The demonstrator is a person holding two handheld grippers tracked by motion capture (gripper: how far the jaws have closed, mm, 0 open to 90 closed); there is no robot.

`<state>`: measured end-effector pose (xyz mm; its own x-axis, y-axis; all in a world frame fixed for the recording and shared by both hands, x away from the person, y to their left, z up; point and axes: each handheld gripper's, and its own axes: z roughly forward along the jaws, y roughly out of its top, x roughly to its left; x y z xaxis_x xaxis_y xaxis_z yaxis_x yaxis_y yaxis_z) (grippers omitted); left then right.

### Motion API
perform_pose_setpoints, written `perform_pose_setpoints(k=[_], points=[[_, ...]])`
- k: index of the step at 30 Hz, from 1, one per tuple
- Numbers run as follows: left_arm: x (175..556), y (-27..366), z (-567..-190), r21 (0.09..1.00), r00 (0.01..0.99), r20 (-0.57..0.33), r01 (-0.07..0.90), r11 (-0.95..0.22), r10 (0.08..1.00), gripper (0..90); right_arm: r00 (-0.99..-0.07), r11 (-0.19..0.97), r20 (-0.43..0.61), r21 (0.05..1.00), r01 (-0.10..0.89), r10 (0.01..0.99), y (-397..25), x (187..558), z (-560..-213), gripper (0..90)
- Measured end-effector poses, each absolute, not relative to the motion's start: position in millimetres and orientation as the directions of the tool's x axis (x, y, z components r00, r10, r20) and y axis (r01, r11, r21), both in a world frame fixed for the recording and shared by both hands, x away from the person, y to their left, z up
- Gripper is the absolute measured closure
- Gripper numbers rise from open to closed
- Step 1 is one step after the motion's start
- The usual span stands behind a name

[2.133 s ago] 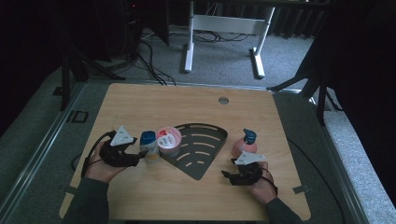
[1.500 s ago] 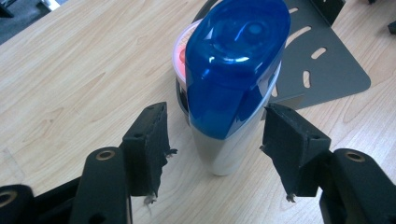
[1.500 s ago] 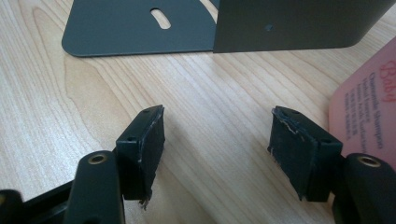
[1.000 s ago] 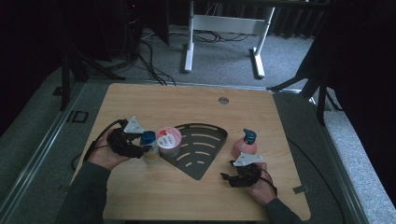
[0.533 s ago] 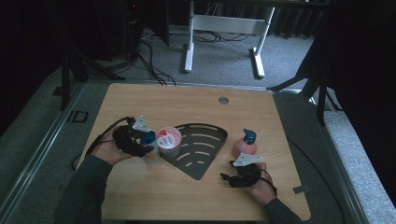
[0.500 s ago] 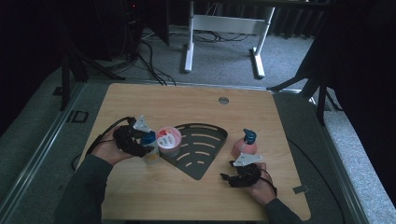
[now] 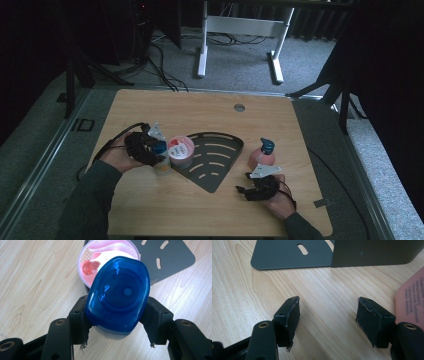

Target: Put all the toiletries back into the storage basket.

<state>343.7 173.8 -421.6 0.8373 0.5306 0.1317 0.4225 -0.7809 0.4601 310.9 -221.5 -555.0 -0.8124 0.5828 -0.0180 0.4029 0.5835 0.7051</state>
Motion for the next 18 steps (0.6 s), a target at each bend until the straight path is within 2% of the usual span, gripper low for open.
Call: perform_pose_setpoints(k=[18], points=[[355.1, 162.4, -428.0, 0.363, 0.87, 0.125, 0.407, -0.838, 0.477, 47.0, -0.817, 0.581, -0.009, 0.708, 0.402, 0.576, -221.7, 310.6, -555.5, 34.7]])
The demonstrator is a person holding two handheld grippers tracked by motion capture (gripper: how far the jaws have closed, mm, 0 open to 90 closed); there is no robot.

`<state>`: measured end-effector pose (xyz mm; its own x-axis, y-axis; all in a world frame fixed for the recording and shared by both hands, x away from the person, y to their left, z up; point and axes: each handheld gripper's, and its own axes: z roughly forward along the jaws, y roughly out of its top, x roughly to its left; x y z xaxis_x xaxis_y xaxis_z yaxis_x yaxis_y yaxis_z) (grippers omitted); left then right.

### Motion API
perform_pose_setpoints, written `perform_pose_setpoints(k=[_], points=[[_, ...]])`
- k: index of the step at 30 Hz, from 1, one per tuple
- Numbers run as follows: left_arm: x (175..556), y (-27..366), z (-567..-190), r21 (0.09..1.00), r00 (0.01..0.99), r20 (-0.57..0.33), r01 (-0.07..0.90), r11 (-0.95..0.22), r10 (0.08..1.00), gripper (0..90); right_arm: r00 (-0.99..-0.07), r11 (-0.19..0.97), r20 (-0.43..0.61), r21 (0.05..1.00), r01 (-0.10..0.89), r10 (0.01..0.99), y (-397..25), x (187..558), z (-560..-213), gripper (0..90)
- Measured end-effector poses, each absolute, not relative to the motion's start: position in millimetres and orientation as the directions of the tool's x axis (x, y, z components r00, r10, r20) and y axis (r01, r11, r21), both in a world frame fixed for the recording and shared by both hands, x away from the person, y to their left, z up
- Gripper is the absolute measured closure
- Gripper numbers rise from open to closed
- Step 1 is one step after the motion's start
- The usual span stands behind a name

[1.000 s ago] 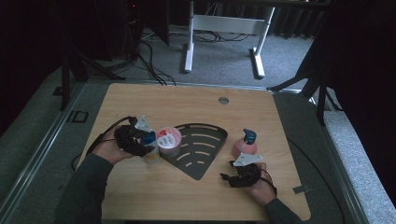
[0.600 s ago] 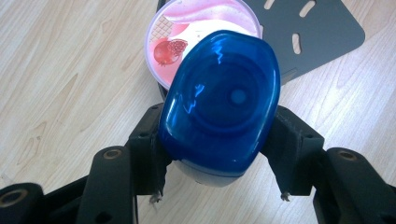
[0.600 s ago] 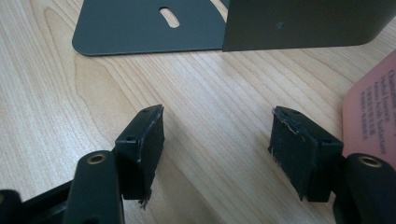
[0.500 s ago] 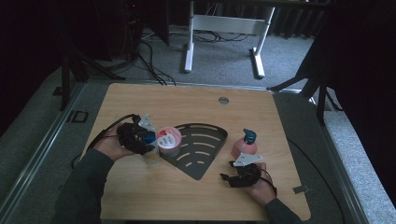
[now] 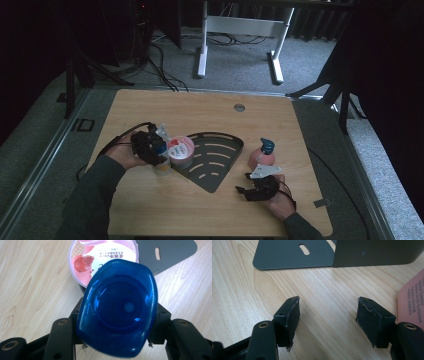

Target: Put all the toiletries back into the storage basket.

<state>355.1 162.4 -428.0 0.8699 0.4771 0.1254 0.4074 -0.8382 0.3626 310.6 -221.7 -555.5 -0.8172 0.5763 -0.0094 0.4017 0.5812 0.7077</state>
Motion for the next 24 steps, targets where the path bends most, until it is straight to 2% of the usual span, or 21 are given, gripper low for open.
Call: perform_pose_setpoints(k=[21, 24], points=[[364.2, 157.8, -432.1, 0.301, 0.889, 0.096, 0.402, -0.865, 0.447, 46.9, -0.818, 0.58, -0.009, 0.709, 0.401, 0.576, -221.6, 310.2, -555.8, 34.6], [365.0, 158.3, -431.4, 0.303, 0.891, 0.059, 0.413, -0.859, 0.45, 51.2, -0.818, 0.58, -0.009, 0.709, 0.401, 0.576, -221.5, 310.1, -555.8, 34.6]])
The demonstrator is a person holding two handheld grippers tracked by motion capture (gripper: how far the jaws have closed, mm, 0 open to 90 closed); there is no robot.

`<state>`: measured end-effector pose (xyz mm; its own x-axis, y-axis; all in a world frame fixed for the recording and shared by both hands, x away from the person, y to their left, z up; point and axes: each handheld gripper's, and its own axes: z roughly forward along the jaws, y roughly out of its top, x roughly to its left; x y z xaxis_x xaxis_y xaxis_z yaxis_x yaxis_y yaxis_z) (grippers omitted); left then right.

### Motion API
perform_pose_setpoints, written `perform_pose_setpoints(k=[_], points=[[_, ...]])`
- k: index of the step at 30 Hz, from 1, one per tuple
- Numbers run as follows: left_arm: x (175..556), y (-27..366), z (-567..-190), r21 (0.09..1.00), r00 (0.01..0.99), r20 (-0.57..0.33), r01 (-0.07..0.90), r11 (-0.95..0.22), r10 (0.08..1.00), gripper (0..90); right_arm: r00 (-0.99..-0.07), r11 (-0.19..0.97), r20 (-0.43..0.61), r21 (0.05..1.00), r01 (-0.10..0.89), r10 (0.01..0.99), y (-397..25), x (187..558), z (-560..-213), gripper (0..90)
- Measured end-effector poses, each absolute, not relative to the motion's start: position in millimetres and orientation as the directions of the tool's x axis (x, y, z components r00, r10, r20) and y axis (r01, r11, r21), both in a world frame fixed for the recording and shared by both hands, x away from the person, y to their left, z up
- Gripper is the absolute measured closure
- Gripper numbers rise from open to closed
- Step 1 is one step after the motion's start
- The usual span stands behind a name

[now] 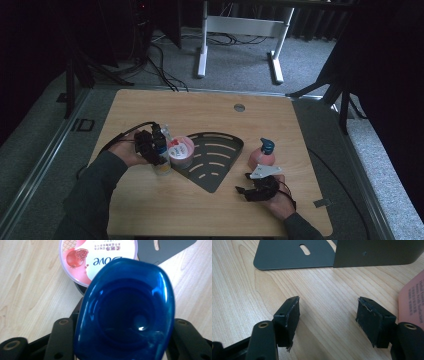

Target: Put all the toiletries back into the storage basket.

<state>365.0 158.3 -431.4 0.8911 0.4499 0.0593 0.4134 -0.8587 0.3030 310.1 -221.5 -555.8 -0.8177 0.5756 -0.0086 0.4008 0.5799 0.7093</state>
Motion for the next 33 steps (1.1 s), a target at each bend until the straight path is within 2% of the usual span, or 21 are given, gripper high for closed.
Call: perform_pose_setpoints(k=[10, 19, 33], points=[[364.5, 160.4, -430.8, 0.293, 0.868, 0.035, 0.465, -0.835, 0.495, 53.7, -0.818, 0.581, -0.009, 0.709, 0.4, 0.575, -221.3, 309.9, -555.8, 34.6], [364.3, 157.2, -436.0, 0.258, 0.888, 0.056, 0.429, -0.866, 0.456, 52.9, -0.82, 0.581, -0.008, 0.709, 0.4, 0.573, -221.1, 309.8, -555.8, 34.5], [364.8, 156.9, -438.4, 0.268, 0.89, 0.044, 0.428, -0.863, 0.454, 53.9, -0.82, 0.581, -0.007, 0.709, 0.399, 0.573, -221.1, 309.7, -555.9, 34.5]])
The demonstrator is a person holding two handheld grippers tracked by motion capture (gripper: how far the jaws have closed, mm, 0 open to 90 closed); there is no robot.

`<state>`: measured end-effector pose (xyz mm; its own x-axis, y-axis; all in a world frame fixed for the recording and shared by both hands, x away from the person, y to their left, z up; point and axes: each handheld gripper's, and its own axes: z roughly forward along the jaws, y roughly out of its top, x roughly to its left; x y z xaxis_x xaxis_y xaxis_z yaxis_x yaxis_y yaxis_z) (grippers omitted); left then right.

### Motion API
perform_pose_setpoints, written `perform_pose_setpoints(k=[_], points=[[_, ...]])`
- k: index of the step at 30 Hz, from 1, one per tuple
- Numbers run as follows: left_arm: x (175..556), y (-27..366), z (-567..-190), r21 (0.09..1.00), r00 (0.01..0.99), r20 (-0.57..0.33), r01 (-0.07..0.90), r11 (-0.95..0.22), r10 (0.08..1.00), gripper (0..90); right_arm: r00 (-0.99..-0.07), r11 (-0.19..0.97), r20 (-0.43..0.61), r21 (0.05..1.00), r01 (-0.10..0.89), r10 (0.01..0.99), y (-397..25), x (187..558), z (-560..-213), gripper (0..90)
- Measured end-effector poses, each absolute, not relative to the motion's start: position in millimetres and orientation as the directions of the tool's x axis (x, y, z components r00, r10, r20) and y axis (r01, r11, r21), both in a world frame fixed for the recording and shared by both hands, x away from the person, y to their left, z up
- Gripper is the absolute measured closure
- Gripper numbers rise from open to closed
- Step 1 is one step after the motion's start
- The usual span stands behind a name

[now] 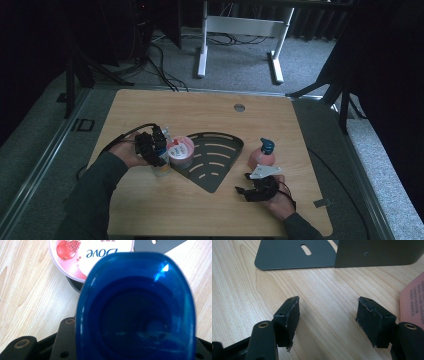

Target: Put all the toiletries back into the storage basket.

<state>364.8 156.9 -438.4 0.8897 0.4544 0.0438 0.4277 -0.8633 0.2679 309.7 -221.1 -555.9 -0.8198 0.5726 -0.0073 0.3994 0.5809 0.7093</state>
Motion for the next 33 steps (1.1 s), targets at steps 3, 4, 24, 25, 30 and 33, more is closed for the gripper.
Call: perform_pose_setpoints(k=[3, 4, 24, 25, 30, 33], points=[[365.7, 157.6, -438.6, 0.27, 0.889, 0.041, 0.43, -0.862, 0.456, 53.9, -0.82, 0.581, -0.007, 0.709, 0.399, 0.572, -221.1, 309.8, -555.9, 34.5], [366.0, 157.8, -438.7, 0.271, 0.889, 0.039, 0.431, -0.861, 0.457, 53.9, -0.82, 0.581, -0.008, 0.709, 0.399, 0.572, -221.1, 309.7, -555.9, 34.5], [354.7, 154.9, -438.3, 0.282, 0.913, 0.05, 0.375, -0.883, 0.404, 55.4, -0.821, 0.58, -0.007, 0.712, 0.397, 0.571, -221.4, 310.0, -556.1, 34.4], [353.6, 154.2, -438.3, 0.283, 0.916, 0.048, 0.37, -0.885, 0.399, 55.5, -0.821, 0.58, -0.007, 0.712, 0.396, 0.571, -221.4, 310.0, -556.1, 34.4], [346.5, 149.8, -437.2, 0.292, 0.925, 0.054, 0.345, -0.892, 0.375, 55.6, -0.821, 0.579, -0.008, 0.712, 0.396, 0.571, -221.4, 310.0, -556.2, 34.3], [342.7, 147.4, -435.7, 0.291, 0.931, 0.063, 0.327, -0.899, 0.359, 55.6, -0.821, 0.579, -0.008, 0.712, 0.396, 0.571, -221.4, 309.9, -556.2, 34.3]])
